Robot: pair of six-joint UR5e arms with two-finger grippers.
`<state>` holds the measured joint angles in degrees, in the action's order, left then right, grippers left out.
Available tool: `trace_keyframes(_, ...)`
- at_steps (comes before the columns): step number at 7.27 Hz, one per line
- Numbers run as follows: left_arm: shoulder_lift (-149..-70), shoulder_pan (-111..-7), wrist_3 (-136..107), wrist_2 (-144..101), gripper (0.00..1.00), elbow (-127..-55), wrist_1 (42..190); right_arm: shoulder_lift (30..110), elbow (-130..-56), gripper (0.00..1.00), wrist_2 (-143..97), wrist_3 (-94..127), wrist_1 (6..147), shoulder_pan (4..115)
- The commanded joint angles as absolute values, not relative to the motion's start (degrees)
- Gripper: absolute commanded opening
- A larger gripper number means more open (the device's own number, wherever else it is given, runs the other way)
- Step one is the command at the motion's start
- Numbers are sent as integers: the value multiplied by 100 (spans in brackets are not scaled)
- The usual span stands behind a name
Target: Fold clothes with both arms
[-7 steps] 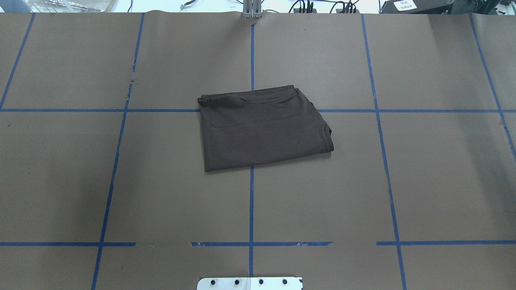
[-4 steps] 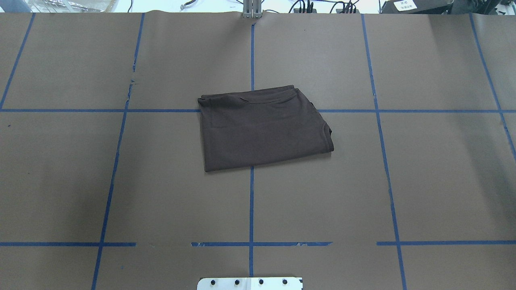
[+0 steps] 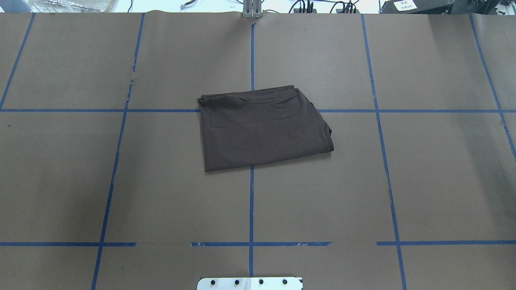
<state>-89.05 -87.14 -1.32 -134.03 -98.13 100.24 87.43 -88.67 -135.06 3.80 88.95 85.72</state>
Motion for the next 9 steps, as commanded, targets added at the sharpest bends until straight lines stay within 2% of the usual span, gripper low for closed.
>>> trace_keyframes(1, -8771, -8597, -132, -13289, 100, -9721, 10004, 8745, -8912, 100, -13562, 369, 8895, 8569)
trace_keyframes(3, -8789, -8219, -123, -13141, 100, -9686, 9932, 8771, -8868, 100, -13553, 378, 8895, 8569)
trace_keyframes(9, -9008, -8226, -97, -13157, 100, -9756, 9449, 8771, -8868, 100, -13517, 404, 8886, 8420)
